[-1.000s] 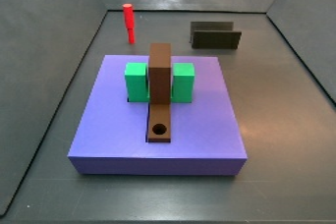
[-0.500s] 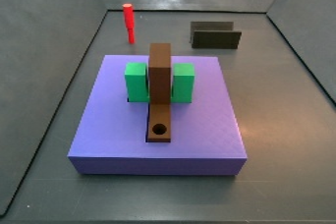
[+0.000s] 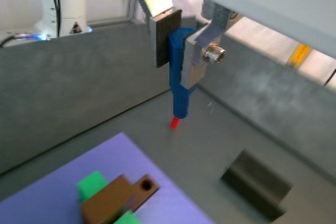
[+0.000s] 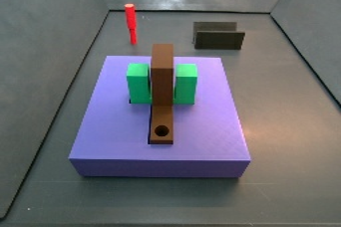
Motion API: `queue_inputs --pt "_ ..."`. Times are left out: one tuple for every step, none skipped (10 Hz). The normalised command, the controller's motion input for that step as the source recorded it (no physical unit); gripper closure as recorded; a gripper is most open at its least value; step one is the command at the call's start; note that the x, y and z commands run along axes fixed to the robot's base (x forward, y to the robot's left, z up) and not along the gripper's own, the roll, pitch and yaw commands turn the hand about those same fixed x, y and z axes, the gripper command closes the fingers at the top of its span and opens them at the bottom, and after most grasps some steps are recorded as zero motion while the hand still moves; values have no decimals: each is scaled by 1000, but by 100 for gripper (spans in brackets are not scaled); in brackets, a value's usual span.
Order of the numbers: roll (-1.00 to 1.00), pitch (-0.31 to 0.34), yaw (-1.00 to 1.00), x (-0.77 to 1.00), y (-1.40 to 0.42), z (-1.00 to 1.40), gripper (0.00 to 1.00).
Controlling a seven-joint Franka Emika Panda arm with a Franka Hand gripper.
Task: Pick up the blue object. Move up. Place the blue object on the fixture. Regrasp the blue object. Move to above the board. Insert the blue object.
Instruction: Move to above the board, then insert the blue object.
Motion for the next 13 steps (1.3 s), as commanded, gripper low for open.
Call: queue_inputs --pt "-1000 146 -78 -70 -6 9 100" --pt "-851 102 -58 -77 8 5 100" --pt "-631 53 -38 -63 29 -1 100" --pt "-379 14 -17 -48 16 0 100" --pt "-239 -5 -8 -37 13 1 100" --pt "-4 0 0 0 -106 -23 100" --pt "-133 0 0 -29 -280 -231 100" --pt "-204 20 0 -346 -757 -249 100" --pt "-316 67 0 -203 -697 -120 100" --pt "-354 63 11 -180 -657 -54 100" --pt "-284 69 51 -143 -694 -166 100" --pt "-84 0 0 -100 -940 -603 100" --pt "-83 -50 0 -131 -846 -846 100"
